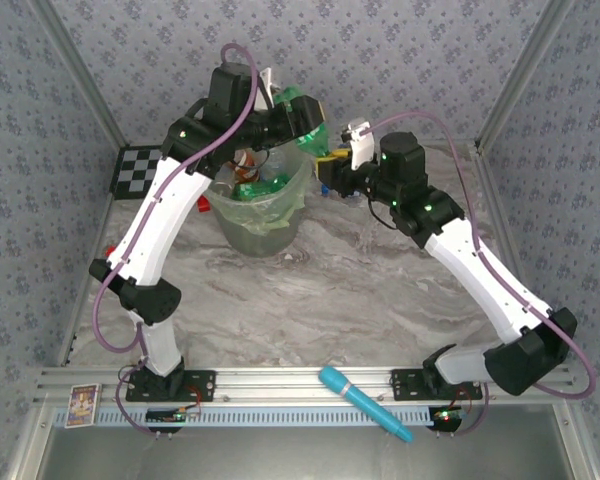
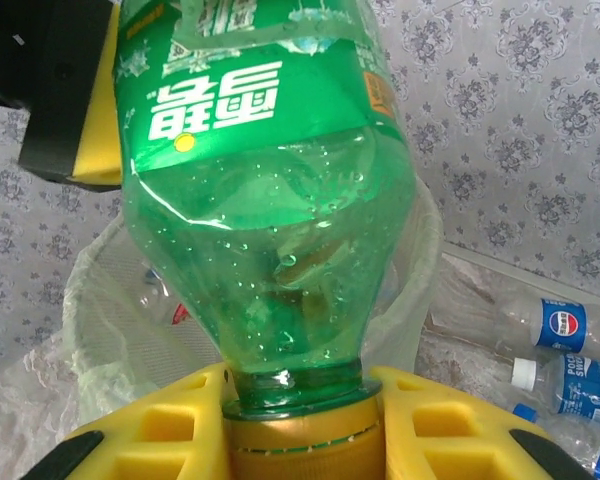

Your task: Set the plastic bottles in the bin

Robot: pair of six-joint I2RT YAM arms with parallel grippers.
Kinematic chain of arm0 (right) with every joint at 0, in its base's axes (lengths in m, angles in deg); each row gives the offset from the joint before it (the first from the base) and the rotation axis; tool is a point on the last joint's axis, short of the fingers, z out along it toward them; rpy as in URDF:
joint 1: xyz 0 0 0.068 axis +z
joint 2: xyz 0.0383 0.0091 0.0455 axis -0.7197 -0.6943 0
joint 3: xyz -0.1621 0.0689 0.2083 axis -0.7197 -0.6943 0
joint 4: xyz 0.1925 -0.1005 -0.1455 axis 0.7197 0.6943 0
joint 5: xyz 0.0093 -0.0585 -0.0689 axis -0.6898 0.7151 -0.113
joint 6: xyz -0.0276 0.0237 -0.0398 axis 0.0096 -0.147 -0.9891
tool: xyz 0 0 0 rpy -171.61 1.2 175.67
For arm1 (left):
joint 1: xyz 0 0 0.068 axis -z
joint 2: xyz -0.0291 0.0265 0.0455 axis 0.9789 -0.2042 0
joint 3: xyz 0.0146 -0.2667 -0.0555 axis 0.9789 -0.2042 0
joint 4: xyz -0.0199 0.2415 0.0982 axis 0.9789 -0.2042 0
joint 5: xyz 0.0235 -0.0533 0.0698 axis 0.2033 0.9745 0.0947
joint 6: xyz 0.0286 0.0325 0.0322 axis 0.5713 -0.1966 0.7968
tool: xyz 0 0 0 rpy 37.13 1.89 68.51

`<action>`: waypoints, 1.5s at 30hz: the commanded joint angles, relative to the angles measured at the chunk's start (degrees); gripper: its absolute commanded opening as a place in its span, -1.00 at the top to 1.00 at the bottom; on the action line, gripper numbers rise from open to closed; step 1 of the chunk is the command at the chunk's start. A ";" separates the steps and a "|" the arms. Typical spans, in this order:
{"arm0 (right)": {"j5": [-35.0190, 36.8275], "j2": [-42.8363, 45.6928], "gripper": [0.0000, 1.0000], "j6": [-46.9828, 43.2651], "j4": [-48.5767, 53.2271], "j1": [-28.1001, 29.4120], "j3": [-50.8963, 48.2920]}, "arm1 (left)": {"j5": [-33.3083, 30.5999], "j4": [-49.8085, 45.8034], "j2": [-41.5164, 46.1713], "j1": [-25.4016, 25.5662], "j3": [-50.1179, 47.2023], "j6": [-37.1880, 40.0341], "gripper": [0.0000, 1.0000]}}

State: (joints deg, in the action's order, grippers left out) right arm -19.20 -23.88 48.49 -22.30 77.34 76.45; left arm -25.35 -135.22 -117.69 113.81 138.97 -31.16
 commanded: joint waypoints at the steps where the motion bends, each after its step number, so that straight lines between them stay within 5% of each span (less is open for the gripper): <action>1: 1.49 2.07 0.40 -2.29 0.73 1.34 -0.32 | -0.42 2.49 0.97 -0.15 -0.84 -0.19 -0.44; 6: 2.11 2.15 0.33 -3.14 1.17 1.90 -0.43 | -0.85 2.73 1.03 0.00 -1.16 0.04 -0.07; 9: 2.82 2.34 0.04 -3.51 1.42 1.75 -0.64 | -2.07 2.44 1.64 -0.16 -1.20 0.85 0.00; 10: 2.92 2.50 -0.11 -3.58 1.50 1.53 -0.89 | -2.34 2.27 1.80 -0.19 -1.17 1.14 0.02; 13: 3.76 3.49 -0.99 -2.12 0.89 0.70 -1.93 | -3.02 1.76 2.61 -0.96 -1.07 1.85 0.03; 23: 4.72 7.51 -0.99 -0.24 1.39 -4.60 -3.17 | -6.37 -3.92 7.03 -8.96 -3.58 4.37 0.04; 35: 7.97 9.41 -0.99 -2.70 3.14 -6.53 -1.45 | -6.92 11.40 14.94 -16.25 -29.13 -17.01 0.00; 45: 9.32 11.82 -0.99 -1.91 3.43 -6.44 -2.41 | -6.75 18.58 10.88 -16.35 -31.90 -27.53 -0.02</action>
State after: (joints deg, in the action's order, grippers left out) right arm -10.76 -13.61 46.83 -19.35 70.91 73.65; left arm -32.36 -122.10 -105.47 97.70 107.49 -53.59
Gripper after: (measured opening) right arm 0.994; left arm 0.523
